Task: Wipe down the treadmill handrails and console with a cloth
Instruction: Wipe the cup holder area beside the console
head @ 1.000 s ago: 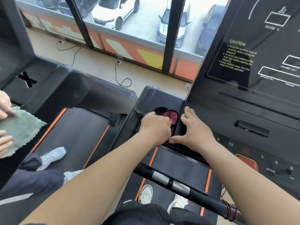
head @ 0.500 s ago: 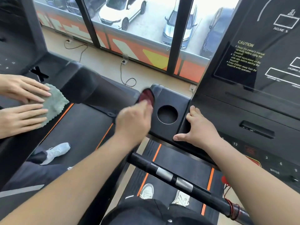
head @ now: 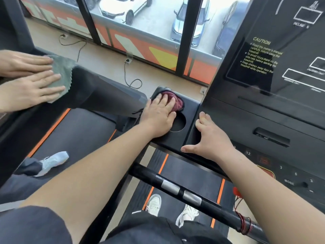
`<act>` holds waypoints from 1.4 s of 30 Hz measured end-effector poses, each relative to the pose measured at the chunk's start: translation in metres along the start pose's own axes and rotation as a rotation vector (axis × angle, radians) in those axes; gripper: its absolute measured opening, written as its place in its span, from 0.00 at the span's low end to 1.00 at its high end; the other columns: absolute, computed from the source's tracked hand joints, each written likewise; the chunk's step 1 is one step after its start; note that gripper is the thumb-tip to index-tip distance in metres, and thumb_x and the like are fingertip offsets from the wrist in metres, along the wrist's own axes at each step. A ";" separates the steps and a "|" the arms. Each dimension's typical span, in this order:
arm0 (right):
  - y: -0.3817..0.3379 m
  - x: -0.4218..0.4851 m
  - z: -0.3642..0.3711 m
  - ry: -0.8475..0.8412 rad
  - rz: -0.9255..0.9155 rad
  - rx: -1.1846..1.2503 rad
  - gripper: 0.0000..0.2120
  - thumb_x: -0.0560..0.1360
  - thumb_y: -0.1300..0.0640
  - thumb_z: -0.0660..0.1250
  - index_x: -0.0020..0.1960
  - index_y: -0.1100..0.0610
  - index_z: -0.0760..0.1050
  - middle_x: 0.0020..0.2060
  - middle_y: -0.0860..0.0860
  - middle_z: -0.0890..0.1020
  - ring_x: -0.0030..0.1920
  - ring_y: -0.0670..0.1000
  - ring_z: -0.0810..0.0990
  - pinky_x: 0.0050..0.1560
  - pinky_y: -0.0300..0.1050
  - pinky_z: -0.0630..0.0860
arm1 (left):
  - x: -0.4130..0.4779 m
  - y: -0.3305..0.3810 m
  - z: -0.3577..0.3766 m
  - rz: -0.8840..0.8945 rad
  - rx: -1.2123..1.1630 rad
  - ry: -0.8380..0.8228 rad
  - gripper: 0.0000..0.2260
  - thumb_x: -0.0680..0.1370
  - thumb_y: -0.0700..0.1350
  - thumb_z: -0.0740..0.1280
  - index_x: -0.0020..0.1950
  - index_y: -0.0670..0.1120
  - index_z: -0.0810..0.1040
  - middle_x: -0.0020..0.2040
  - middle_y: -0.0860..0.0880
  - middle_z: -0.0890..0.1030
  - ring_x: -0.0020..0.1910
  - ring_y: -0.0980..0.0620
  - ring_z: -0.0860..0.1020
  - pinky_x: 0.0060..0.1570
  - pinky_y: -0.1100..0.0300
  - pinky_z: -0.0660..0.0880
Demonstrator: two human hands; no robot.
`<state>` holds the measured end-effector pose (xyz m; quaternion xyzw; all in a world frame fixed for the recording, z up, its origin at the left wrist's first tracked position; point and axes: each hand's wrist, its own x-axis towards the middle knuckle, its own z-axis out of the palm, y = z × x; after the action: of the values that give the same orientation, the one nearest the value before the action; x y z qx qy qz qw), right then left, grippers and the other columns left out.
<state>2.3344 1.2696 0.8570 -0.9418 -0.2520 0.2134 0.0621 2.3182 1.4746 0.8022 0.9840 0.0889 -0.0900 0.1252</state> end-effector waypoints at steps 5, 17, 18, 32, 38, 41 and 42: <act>0.000 0.003 0.001 0.013 -0.002 -0.012 0.60 0.64 0.29 0.75 0.83 0.57 0.52 0.83 0.47 0.44 0.82 0.45 0.40 0.78 0.47 0.60 | -0.009 0.001 0.008 0.070 0.091 -0.018 0.27 0.84 0.59 0.47 0.84 0.56 0.50 0.85 0.48 0.52 0.83 0.48 0.48 0.81 0.44 0.44; 0.000 0.004 0.005 0.025 0.007 0.052 0.60 0.63 0.32 0.78 0.83 0.56 0.53 0.83 0.47 0.44 0.81 0.45 0.41 0.78 0.43 0.54 | 0.012 0.034 0.013 0.041 -0.025 0.152 0.22 0.86 0.47 0.53 0.80 0.48 0.64 0.82 0.49 0.62 0.82 0.48 0.57 0.80 0.46 0.50; 0.001 0.005 0.006 0.030 0.006 0.056 0.61 0.63 0.32 0.78 0.83 0.56 0.52 0.83 0.47 0.44 0.81 0.45 0.41 0.78 0.41 0.52 | -0.002 0.043 0.022 0.119 -0.030 0.131 0.23 0.86 0.48 0.53 0.82 0.49 0.62 0.83 0.49 0.61 0.82 0.49 0.56 0.80 0.47 0.49; 0.008 0.006 0.010 0.045 -0.006 0.107 0.60 0.63 0.33 0.78 0.83 0.54 0.51 0.82 0.44 0.44 0.81 0.42 0.40 0.77 0.42 0.55 | 0.000 0.039 0.029 0.229 -0.214 0.178 0.20 0.86 0.48 0.56 0.77 0.47 0.72 0.79 0.48 0.69 0.80 0.48 0.63 0.79 0.51 0.54; 0.005 0.003 0.009 0.061 -0.003 0.095 0.57 0.62 0.32 0.78 0.81 0.53 0.56 0.83 0.43 0.44 0.81 0.42 0.40 0.75 0.51 0.66 | -0.061 0.021 -0.007 0.177 -0.370 0.234 0.16 0.85 0.52 0.56 0.63 0.52 0.81 0.54 0.49 0.86 0.54 0.46 0.83 0.56 0.47 0.78; 0.000 -0.012 0.017 0.171 -0.020 0.088 0.47 0.68 0.36 0.77 0.79 0.53 0.63 0.83 0.48 0.53 0.82 0.46 0.49 0.73 0.50 0.67 | -0.063 0.011 -0.044 0.069 -0.477 0.308 0.15 0.86 0.55 0.55 0.58 0.52 0.79 0.45 0.51 0.85 0.45 0.47 0.83 0.47 0.48 0.79; -0.001 -0.022 0.023 0.262 -0.052 0.115 0.41 0.70 0.39 0.77 0.76 0.54 0.68 0.80 0.50 0.61 0.80 0.48 0.57 0.73 0.51 0.69 | -0.071 0.007 -0.048 0.079 -0.476 0.329 0.15 0.86 0.56 0.55 0.54 0.52 0.79 0.41 0.52 0.84 0.41 0.49 0.82 0.45 0.48 0.79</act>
<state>2.3067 1.2599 0.8450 -0.9497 -0.2534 0.1010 0.1537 2.2582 1.4694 0.8633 0.9311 0.0883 0.0991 0.3396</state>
